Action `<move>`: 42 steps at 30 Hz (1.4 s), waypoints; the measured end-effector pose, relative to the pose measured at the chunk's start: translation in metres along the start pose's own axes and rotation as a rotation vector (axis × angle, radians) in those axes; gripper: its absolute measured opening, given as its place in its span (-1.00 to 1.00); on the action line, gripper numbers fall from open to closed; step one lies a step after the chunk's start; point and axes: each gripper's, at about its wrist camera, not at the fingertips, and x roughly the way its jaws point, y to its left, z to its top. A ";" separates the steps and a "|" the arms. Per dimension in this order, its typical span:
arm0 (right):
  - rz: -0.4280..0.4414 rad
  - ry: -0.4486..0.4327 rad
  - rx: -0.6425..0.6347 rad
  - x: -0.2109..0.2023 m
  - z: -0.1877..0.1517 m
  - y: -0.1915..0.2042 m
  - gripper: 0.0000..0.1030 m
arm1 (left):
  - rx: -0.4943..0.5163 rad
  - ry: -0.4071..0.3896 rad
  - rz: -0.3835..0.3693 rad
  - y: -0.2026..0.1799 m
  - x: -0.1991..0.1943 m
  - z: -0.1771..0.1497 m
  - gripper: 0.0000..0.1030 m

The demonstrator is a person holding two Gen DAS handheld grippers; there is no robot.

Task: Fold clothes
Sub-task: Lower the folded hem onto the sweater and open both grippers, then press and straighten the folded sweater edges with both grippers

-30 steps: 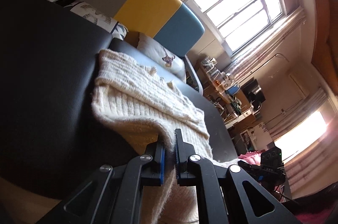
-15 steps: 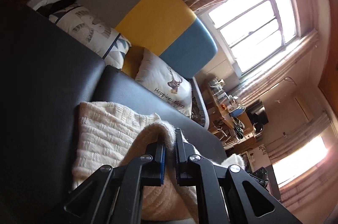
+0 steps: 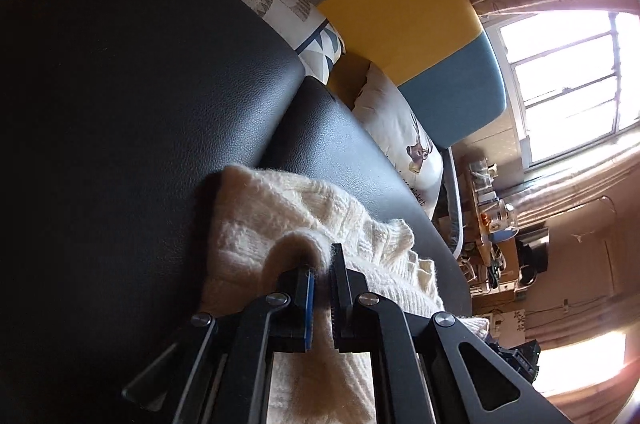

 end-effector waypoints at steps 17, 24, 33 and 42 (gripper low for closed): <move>0.199 0.025 0.410 0.022 0.033 -0.043 -0.11 | 0.114 -0.015 0.071 -0.009 -0.034 0.010 -0.41; 0.008 0.074 -0.015 0.009 -0.013 0.018 -0.11 | 0.387 0.011 0.131 -0.011 -0.058 -0.014 -0.26; -0.304 0.161 -0.331 0.044 -0.076 0.047 -0.11 | 0.435 0.142 0.066 -0.001 -0.043 -0.048 -0.30; -0.461 0.292 -0.426 0.044 -0.109 0.027 -0.19 | 0.359 0.042 -0.022 0.006 -0.102 -0.086 -0.89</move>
